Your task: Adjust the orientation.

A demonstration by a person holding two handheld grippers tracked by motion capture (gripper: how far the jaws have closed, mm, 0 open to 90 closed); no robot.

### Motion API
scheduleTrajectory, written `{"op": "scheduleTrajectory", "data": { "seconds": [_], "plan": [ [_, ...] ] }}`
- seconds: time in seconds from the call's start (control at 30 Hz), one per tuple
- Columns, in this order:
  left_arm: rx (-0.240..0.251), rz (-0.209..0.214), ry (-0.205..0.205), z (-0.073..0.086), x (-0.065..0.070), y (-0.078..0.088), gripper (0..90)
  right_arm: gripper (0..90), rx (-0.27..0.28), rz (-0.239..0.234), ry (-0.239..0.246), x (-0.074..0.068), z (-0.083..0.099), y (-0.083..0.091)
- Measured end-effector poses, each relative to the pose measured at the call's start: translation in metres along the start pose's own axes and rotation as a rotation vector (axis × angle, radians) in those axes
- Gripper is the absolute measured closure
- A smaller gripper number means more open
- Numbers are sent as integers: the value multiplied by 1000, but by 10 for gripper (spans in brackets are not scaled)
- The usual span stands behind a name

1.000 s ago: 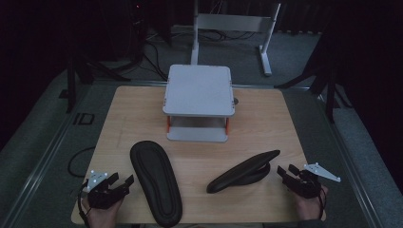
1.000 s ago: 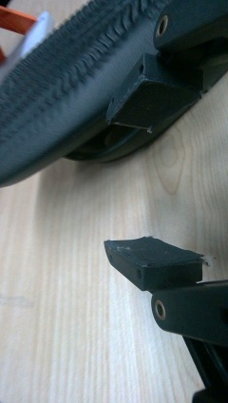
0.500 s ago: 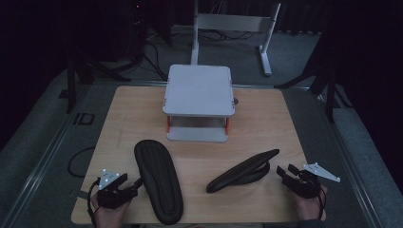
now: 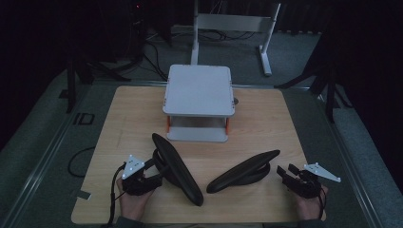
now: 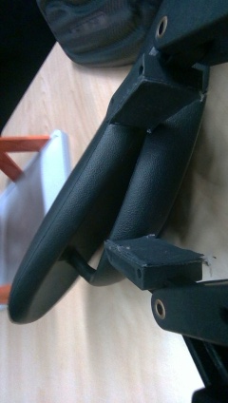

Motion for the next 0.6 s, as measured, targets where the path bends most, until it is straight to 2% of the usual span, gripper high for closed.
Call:
{"op": "scheduleTrajectory", "data": {
  "seconds": [0.1, 0.27, 0.37, 0.47, 0.5, 0.6],
  "plan": [
    [2, 6, -14, -8, 2, -7, 343, 445, 2, -1, 0, 0, 0, 0],
    [17, 10, 21, -19, 4, -21, 338, 443, 1, -3, -2, 0, 0, 0],
    [18, 36, 48, -21, 7, -28, 325, 442, 2, -2, 1, 0, 0, 0],
    [6, 95, 89, -22, 14, -36, 331, 442, 4, -4, -2, 0, 0, 0],
    [5, 117, 94, -22, 17, -39, 344, 440, 4, -4, -4, 0, 0, 0],
    [8, 137, 95, -23, 22, -41, 461, 439, 8, -3, -3, 1, 0, 1]
  ]
}}
Point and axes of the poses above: each handheld gripper's, and its own axes: y roughly backward along the jaws, z roughly out of its underside, x roughly to its right, the point moved 4 cm from there along -y, roughly forward along the jaws, and after that the axes turned 3 degrees about z, right-handed, at the moved point
